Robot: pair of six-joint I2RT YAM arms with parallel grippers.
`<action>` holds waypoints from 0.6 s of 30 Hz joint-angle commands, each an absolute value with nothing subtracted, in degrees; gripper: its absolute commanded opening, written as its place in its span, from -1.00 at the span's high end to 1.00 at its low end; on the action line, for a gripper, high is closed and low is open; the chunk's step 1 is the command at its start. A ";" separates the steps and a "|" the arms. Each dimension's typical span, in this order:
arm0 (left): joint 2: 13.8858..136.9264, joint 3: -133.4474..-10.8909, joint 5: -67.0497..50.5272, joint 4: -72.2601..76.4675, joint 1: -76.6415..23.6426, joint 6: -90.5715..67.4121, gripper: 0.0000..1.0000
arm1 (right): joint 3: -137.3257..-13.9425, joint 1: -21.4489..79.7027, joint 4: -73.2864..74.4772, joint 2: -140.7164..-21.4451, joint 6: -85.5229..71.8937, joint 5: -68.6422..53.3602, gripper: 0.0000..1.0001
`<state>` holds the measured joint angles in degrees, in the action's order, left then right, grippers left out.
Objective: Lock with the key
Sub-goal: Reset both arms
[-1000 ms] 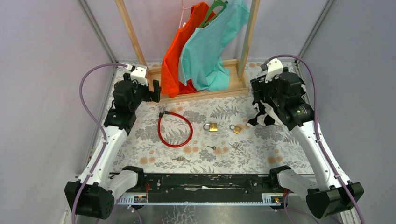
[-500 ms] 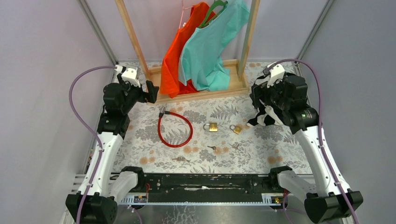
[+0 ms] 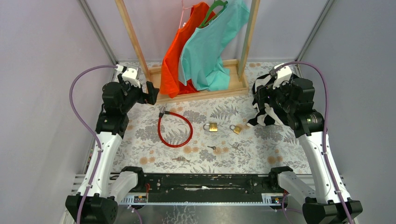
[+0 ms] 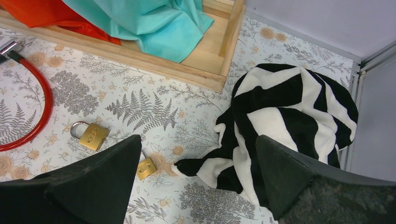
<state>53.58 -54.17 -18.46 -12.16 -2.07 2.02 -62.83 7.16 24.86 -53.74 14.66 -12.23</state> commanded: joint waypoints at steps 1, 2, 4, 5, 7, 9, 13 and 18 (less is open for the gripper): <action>53.14 -56.24 -20.51 -12.73 -1.41 3.11 -1.00 | -64.16 6.64 23.62 -53.27 13.99 -14.67 -0.98; 53.17 -56.27 -20.74 -12.75 -1.44 3.11 -1.00 | -64.23 6.60 23.72 -53.26 14.05 -14.98 -0.98; 53.31 -56.17 -20.74 -12.74 -1.41 2.84 -1.00 | -64.30 6.59 23.81 -53.35 14.06 -15.64 -0.98; 53.36 -56.16 -20.83 -12.74 -1.44 2.84 -1.00 | -64.25 6.59 23.77 -53.39 14.06 -15.91 -0.98; 53.35 -56.16 -21.12 -12.81 -1.42 2.89 -1.00 | -64.19 6.59 23.88 -53.20 14.11 -16.02 -0.98; 53.41 -56.04 -21.23 -12.83 -1.41 2.99 -1.00 | -64.16 6.50 24.03 -53.12 14.24 -16.01 -0.98; 53.53 -55.81 -21.59 -12.74 -1.41 3.07 -1.00 | -63.77 6.50 23.99 -53.00 14.28 -16.34 -0.98; 53.69 -55.79 -22.05 -12.84 -1.27 3.02 -1.00 | -64.07 6.49 24.26 -53.21 14.20 -16.96 -0.98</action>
<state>53.69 -54.52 -20.69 -13.30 -1.83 2.13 -62.83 6.83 24.99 -53.74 14.66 -14.74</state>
